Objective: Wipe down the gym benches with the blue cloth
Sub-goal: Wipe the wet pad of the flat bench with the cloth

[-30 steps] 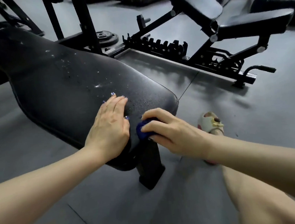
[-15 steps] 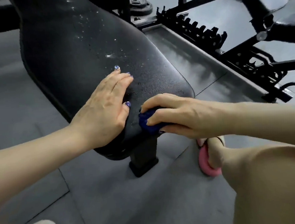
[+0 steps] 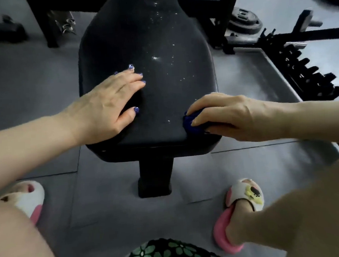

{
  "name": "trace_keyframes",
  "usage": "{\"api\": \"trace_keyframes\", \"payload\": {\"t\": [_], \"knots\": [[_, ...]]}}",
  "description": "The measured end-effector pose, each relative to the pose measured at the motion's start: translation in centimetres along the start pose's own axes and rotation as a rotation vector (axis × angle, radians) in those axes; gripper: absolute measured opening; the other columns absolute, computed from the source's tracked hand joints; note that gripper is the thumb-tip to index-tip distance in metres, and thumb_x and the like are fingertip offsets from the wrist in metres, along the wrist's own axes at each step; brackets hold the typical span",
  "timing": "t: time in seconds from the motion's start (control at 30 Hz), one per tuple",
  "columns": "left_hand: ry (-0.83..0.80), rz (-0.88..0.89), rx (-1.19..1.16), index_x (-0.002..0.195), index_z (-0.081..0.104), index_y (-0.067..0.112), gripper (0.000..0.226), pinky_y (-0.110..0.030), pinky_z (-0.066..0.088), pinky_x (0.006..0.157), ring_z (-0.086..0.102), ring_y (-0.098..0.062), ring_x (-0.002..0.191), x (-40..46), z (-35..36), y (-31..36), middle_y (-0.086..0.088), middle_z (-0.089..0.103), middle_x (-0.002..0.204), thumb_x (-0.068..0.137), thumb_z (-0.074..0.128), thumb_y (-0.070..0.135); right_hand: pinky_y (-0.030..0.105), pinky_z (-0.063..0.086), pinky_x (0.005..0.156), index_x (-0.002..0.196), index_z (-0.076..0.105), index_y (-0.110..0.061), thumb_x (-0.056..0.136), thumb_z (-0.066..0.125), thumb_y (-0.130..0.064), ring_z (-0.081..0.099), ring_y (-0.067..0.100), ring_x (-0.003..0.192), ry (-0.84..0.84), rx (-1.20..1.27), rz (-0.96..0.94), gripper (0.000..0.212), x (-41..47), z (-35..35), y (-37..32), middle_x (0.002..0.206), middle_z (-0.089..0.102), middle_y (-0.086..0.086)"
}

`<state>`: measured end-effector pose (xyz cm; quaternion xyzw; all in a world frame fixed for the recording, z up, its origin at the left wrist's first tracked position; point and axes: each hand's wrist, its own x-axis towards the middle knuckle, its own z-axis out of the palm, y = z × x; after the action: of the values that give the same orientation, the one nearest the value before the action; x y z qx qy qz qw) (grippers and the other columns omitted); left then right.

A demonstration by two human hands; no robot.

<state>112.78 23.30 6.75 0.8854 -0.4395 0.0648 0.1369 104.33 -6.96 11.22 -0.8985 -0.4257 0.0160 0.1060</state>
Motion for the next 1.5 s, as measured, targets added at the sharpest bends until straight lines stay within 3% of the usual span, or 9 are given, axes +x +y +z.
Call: {"api": "trace_keyframes", "payload": {"t": [0.13,0.3,0.47,0.57,0.7,0.93,1.13,1.3,1.5], "knots": [[0.056,-0.19,0.063,0.148,0.032,0.01,0.06,-0.028,0.007,0.12,0.009,-0.011,0.148,-0.3,0.2,2.2,-0.004,0.028,0.156,0.097,0.035,0.04,0.033,0.049,0.094,0.118,0.062,-0.003,0.097,0.056,-0.012,0.055,0.025,0.112,0.052,0.044,-0.139,0.024,0.3,0.3,0.3,0.126,0.056,0.013],[0.247,-0.562,-0.077,0.148,0.031,0.009,0.054,-0.011,0.001,0.109,0.009,-0.012,0.148,0.4,2.1,6.0,-0.004,0.027,0.156,0.099,0.044,0.028,0.038,0.047,0.091,0.112,0.065,-0.002,0.092,0.061,-0.011,0.056,0.032,0.106,0.12,0.052,-0.313,0.022,2.8,3.1,-1.6,0.122,0.058,0.016],[0.246,-0.689,0.085,0.145,0.035,0.006,0.053,-0.036,0.014,0.12,0.015,-0.02,0.148,0.5,2.6,7.6,-0.007,0.033,0.153,0.099,0.044,0.032,0.038,0.047,0.094,0.107,0.068,-0.003,0.093,0.061,-0.009,0.056,0.032,0.112,0.157,0.069,-0.401,0.018,0.7,3.7,-0.2,0.125,0.059,0.016],[0.224,-0.741,0.115,0.146,0.034,0.007,0.053,-0.037,0.014,0.12,0.013,-0.019,0.148,0.7,2.5,8.2,-0.006,0.032,0.154,0.1,0.042,0.032,0.038,0.047,0.095,0.107,0.068,-0.002,0.095,0.058,-0.008,0.055,0.031,0.112,0.167,0.061,-0.427,0.017,-1.9,3.4,1.7,0.125,0.058,0.016],[0.285,-0.817,0.081,0.147,0.032,0.004,0.053,-0.032,0.012,0.12,0.01,-0.019,0.149,1.1,2.6,9.9,-0.007,0.031,0.155,0.1,0.044,0.027,0.034,0.047,0.093,0.108,0.067,-0.003,0.092,0.061,-0.004,0.056,0.028,0.108,0.313,0.169,-0.27,0.018,-4.1,3.8,3.5,0.123,0.059,0.012],[0.416,-0.941,-0.087,0.146,0.033,0.005,0.052,-0.03,0.014,0.117,0.016,-0.021,0.147,4.0,3.6,13.5,-0.008,0.033,0.152,0.102,0.041,0.03,0.024,0.045,0.096,0.119,0.062,-0.005,0.091,0.059,-0.006,0.055,0.02,0.113,0.845,0.463,0.254,0.028,-5.6,7.5,-1.6,0.124,0.056,0.005],[0.366,-1.114,0.102,0.145,0.035,0.01,0.056,-0.041,0.006,0.12,0.013,-0.022,0.148,5.0,4.8,13.7,-0.006,0.034,0.153,0.1,0.033,0.043,0.026,0.044,0.102,0.118,0.058,-0.002,0.092,0.056,-0.009,0.046,0.012,0.117,1.211,0.745,0.577,0.027,-3.6,12.0,-6.2,0.123,0.044,0.013],[0.365,-1.141,0.227,0.147,0.032,0.013,0.058,-0.044,0.001,0.12,0.008,-0.018,0.149,5.2,5.7,13.9,-0.001,0.031,0.156,0.099,0.031,0.046,0.022,0.037,0.105,0.115,0.051,-0.011,0.09,0.055,-0.003,0.043,0.009,0.12,1.274,0.783,0.566,0.027,-1.8,12.9,-6.6,0.123,0.043,0.019],[0.33,-1.138,0.279,0.148,0.031,0.014,0.06,-0.046,0.004,0.119,0.009,-0.017,0.149,5.4,6.1,13.7,0.0,0.03,0.156,0.099,0.031,0.049,0.023,0.039,0.102,0.11,0.056,0.004,0.092,0.053,0.006,0.045,0.011,0.116,1.319,0.915,0.642,0.018,-1.0,11.5,-1.4,0.119,0.047,0.02]]}}
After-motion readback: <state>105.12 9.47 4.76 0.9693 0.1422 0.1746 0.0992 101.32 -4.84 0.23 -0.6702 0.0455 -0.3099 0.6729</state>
